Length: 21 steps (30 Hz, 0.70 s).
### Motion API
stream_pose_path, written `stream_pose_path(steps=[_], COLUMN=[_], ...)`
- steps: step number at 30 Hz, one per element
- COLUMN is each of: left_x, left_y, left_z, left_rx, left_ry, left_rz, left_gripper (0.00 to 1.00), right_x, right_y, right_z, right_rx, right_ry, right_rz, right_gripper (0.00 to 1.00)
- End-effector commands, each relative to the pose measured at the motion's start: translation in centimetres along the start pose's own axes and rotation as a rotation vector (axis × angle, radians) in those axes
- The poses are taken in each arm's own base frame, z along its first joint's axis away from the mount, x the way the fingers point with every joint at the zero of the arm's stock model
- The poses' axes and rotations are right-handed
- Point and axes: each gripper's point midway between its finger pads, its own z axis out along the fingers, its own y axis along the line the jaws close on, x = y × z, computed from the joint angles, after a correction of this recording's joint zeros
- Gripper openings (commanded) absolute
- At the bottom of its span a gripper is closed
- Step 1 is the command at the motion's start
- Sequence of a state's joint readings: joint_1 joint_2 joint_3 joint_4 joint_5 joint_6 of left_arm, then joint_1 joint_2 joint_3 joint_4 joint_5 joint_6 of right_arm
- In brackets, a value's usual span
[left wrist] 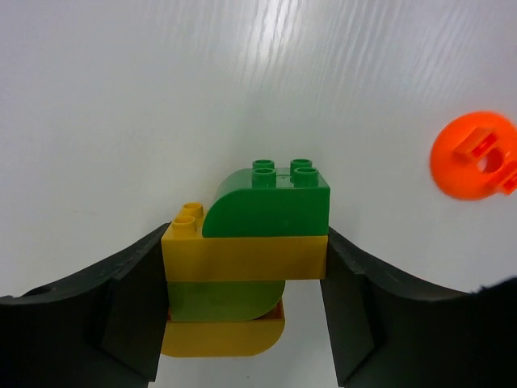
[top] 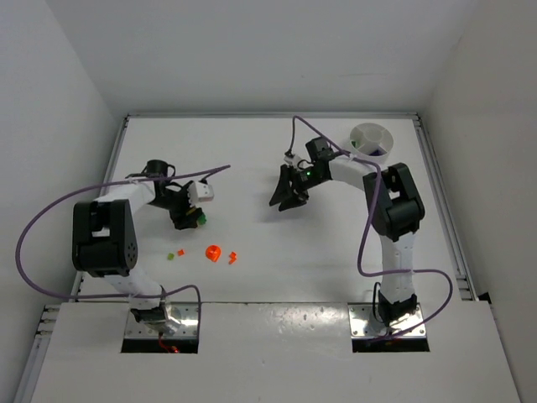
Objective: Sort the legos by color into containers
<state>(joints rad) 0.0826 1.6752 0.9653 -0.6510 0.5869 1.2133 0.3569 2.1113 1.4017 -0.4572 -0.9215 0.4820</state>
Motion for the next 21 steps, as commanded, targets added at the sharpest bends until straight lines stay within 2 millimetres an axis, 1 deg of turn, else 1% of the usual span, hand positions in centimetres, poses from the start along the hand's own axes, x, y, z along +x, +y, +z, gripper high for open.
stream_pose_path(steps=[1,2,3,4,5,6,7,8,9,10,11,12,13,14,15,17,18,19,20,21], left_x=[-5.5,-7.3,-8.4,-9.1,-10.3,-11.7,-12.5,-13.6,-14.7,-15.1,-16.5,-17.1,-17.9,-18.5,-19.1,-19.9,-19.8,-20.2,-20.3,-20.5], left_y=[-0.6,-0.8,-0.7,-1.1,-1.7,-2.0,-2.3,-3.3,-3.8,-4.3,-5.0,-5.3,-5.5,-5.6,-6.2,-6.7,-6.6,-6.8,-6.7,-7.0], left_z=[-1.5,-1.9,-2.2,-2.3,-2.4,-2.7,-2.7,-2.5,-2.8,-2.5,-2.7,-2.8,-2.9,-3.0,-2.8,-2.4,-2.4,-2.3,-2.3,-2.2], left_rx=[-0.021,-0.019,-0.02,-0.01,0.01,0.019,0.032,0.059,0.077,0.092,0.109,0.109,0.118,0.116,0.132,0.139,0.136,0.139,0.135,0.142], left_ry=[-0.142,-0.182,-0.209,-0.229,-0.25,-0.285,-0.298,-0.312,-0.339,-0.34,-0.36,-0.37,-0.386,-0.396,-0.401,-0.404,-0.397,-0.402,-0.407,-0.407], left_rz=[0.032,0.035,0.043,0.04,0.023,0.034,0.031,0.044,0.035,0.034,0.058,0.044,0.045,0.047,0.033,0.042,0.028,0.044,0.039,0.045], left_gripper=[0.41,0.4,0.4,0.4,0.4,0.4,0.4,0.4,0.4,0.4,0.4,0.38,0.38,0.38,0.38,0.38,0.38,0.38,0.38,0.38], right_x=[-1.7,-1.6,-1.7,-1.5,-1.2,-1.5,-1.5,-1.3,-1.5,-1.6,-1.9,-1.4,-1.7,-1.4,-1.3,-1.2,-1.0,-1.0,-0.8,-0.8], right_y=[5.2,5.9,5.7,5.9,6.2,6.4,7.1,6.7,7.6,7.5,7.9,7.9,8.1,8.3,8.5,8.9,9.1,9.1,9.8,9.8], right_z=[-0.7,-0.4,-0.2,0.1,0.4,0.3,0.4,0.6,0.7,0.8,0.6,1.1,1.0,1.3,1.3,1.6,1.8,1.8,1.9,1.9], right_rx=[-0.166,-0.183,-0.184,-0.185,-0.187,-0.189,-0.201,-0.196,-0.211,-0.208,-0.21,-0.216,-0.218,-0.22,-0.228,-0.235,-0.236,-0.236,-0.242,-0.242], right_ry=[-0.05,-0.045,-0.045,-0.037,-0.027,-0.032,-0.025,-0.016,-0.013,-0.007,-0.011,0.008,0.004,0.012,0.018,0.022,0.03,0.03,0.031,0.031], right_rz=[-0.036,-0.05,-0.032,-0.036,-0.041,-0.05,-0.065,-0.048,-0.072,-0.062,-0.068,-0.065,-0.072,-0.077,-0.077,-0.073,-0.077,-0.077,-0.086,-0.086], right_gripper=[0.56,0.56,0.56,0.56,0.56,0.56,0.56,0.56,0.56,0.56,0.56,0.56,0.56,0.57,0.57,0.58,0.58,0.58,0.58,0.58])
